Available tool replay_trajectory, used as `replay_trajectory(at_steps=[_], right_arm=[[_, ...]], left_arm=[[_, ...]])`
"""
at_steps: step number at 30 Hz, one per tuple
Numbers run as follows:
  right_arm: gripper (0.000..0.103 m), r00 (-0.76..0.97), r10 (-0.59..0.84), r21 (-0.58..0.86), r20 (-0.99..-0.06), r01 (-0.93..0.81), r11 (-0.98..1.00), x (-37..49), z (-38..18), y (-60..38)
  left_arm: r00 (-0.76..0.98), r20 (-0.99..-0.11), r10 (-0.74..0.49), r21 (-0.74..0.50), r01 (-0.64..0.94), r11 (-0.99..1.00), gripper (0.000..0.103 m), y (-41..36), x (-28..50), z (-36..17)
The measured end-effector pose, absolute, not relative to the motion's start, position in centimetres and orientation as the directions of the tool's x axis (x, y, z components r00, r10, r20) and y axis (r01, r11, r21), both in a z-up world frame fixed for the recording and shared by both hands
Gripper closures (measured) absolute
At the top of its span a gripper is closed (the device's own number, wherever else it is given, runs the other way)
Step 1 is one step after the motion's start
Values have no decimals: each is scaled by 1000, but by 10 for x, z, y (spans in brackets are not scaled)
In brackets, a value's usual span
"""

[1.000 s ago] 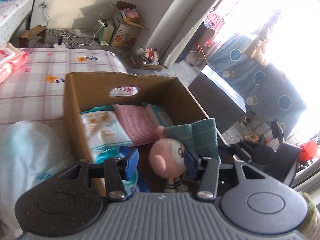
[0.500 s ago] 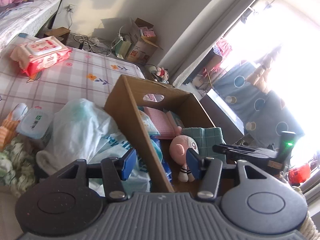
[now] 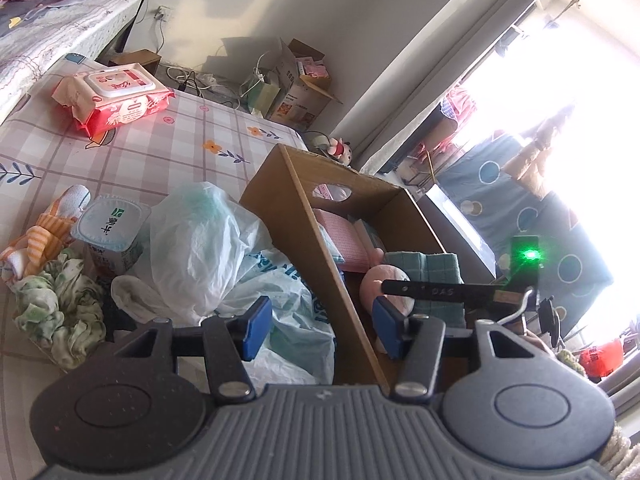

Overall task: Organize soft objects
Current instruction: 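Lower the towel beside the plush toy and open the right gripper, then press the towel and plush toy down into the box with the right gripper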

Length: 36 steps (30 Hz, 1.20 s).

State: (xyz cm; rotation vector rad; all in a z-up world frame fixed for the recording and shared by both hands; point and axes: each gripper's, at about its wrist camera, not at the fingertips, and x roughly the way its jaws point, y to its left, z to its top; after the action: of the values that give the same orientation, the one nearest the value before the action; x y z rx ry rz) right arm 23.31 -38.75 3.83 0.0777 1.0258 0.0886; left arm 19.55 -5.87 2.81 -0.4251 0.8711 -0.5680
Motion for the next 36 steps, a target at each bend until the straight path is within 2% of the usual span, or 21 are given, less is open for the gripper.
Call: replay_trajectory(at_steps=[3, 6, 7, 8, 9, 10, 16, 21, 25, 27, 29, 31, 33, 35, 36], right_arm=[[11, 511, 59, 16, -858, -89, 996, 243, 24, -370], [13, 527, 17, -56, -850, -122, 991, 245, 15, -360], [18, 536, 27, -55, -844, -135, 989, 243, 17, -359], [31, 550, 38, -51, -834, -145, 988, 241, 20, -359], [38, 564, 46, -49, -825, -153, 987, 238, 24, -358], [42, 566, 73, -21, -821, -157, 987, 237, 29, -360], [41, 578, 187, 127, -794, -142, 982, 233, 35, -384], [39, 591, 300, 314, -749, -82, 946, 229, 34, -417], [40, 628, 249, 345, -737, 34, 938, 226, 45, -437], [39, 632, 197, 329, -749, 97, 939, 225, 48, -444], [31, 614, 140, 289, -777, 150, 945, 225, 44, -446], [29, 577, 95, 240, -811, 180, 954, 229, 32, -443], [24, 556, 80, 218, -827, 185, 958, 233, 22, -436], [14, 563, 91, 243, -822, 201, 949, 236, 14, -434], [13, 561, 100, 261, -822, 215, 941, 239, 11, -436]], left_arm=[[513, -596, -618, -564, 281, 777, 47, -58, 194, 27], [513, -598, -615, -564, 275, 778, 47, -57, 193, 26], [513, -599, -615, -566, 273, 778, 47, -56, 193, 26], [511, -599, -616, -567, 272, 777, 47, -56, 192, 25], [509, -601, -617, -568, 271, 777, 47, -56, 192, 25], [507, -602, -617, -569, 269, 777, 47, -57, 192, 24], [494, -601, -628, -579, 273, 769, 47, -60, 190, 23], [492, -605, -626, -579, 267, 770, 47, -62, 188, 23], [494, -605, -625, -577, 270, 771, 46, -63, 188, 24], [493, -605, -626, -577, 270, 771, 46, -64, 188, 23], [490, -605, -627, -579, 269, 769, 46, -65, 188, 23], [488, -604, -630, -580, 271, 768, 46, -66, 187, 23], [489, -603, -630, -579, 275, 767, 46, -67, 186, 23], [493, -602, -628, -578, 274, 769, 46, -65, 185, 23], [495, -602, -627, -577, 273, 770, 46, -64, 184, 24]])
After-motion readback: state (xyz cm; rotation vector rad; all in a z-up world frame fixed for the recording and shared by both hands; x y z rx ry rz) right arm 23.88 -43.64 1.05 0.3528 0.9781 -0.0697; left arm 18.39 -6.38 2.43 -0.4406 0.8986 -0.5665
